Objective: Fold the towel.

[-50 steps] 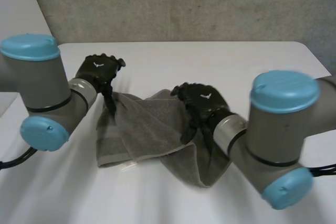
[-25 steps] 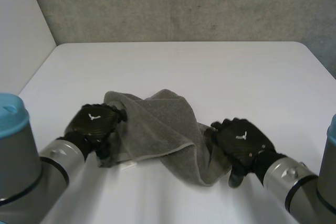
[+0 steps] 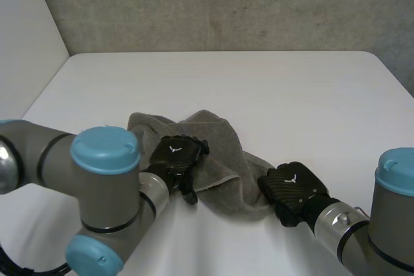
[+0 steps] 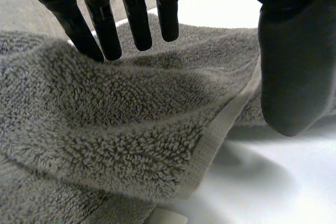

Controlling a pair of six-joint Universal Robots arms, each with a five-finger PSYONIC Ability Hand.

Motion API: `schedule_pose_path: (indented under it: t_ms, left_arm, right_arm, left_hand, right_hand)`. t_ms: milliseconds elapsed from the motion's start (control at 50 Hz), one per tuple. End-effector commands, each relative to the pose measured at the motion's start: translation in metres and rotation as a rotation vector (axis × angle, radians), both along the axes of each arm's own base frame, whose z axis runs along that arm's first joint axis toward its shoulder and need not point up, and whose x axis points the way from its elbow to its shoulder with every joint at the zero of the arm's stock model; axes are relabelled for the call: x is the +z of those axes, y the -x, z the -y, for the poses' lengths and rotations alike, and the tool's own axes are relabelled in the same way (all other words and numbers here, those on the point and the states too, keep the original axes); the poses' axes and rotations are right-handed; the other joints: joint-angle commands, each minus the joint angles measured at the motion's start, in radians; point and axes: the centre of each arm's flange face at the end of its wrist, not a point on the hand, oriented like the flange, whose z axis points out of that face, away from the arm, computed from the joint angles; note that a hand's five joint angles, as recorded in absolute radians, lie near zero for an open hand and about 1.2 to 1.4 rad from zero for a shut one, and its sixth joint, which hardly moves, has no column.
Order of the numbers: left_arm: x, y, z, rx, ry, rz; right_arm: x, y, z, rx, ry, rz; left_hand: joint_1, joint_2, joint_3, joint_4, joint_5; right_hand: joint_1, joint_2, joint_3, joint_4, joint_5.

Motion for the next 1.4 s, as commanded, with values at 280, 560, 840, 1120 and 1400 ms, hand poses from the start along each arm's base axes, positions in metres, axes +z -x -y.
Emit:
schedule_pose_path:
  t_ms: [280, 560, 840, 1120, 1400]
  left_arm:
    - [0.003, -0.006, 0.029, 0.199, 0.132, 0.007]
    - [0.026, -0.03, 0.078, 0.243, 0.387, 0.195]
    - [0.101, -0.027, 0.086, 0.171, 0.566, 0.111]
    - [0.114, -0.014, 0.107, 0.028, 0.364, 0.184]
    - [0.059, -0.036, 0.065, 0.015, 0.307, 0.215]
  right_arm:
    - [0.019, 0.034, 0.047, -0.183, 0.079, 0.029]
    - [0.076, 0.024, 0.088, -0.193, 0.284, 0.098]
    - [0.114, 0.006, 0.117, -0.169, 0.337, 0.146]
    - [0.091, -0.049, 0.111, -0.122, 0.13, 0.154]
    - [0.032, -0.071, 0.122, -0.112, -0.175, 0.319]
  left_hand:
    - [0.175, 0.177, 0.176, 0.175, 0.009]
    - [0.941, 0.943, 0.942, 0.94, 0.775]
    - [0.941, 0.943, 0.942, 0.94, 0.775]
    - [0.941, 0.943, 0.942, 0.94, 0.775]
    - [0.941, 0.943, 0.942, 0.94, 0.775]
  right_hand:
    - [0.096, 0.102, 0.115, 0.113, 0.101]
    - [0.096, 0.102, 0.115, 0.113, 0.101]
    - [0.096, 0.102, 0.115, 0.113, 0.101]
    - [-1.086, -1.08, -1.066, -1.068, -1.08]
    - [-1.126, -1.12, -1.107, -1.108, -1.121]
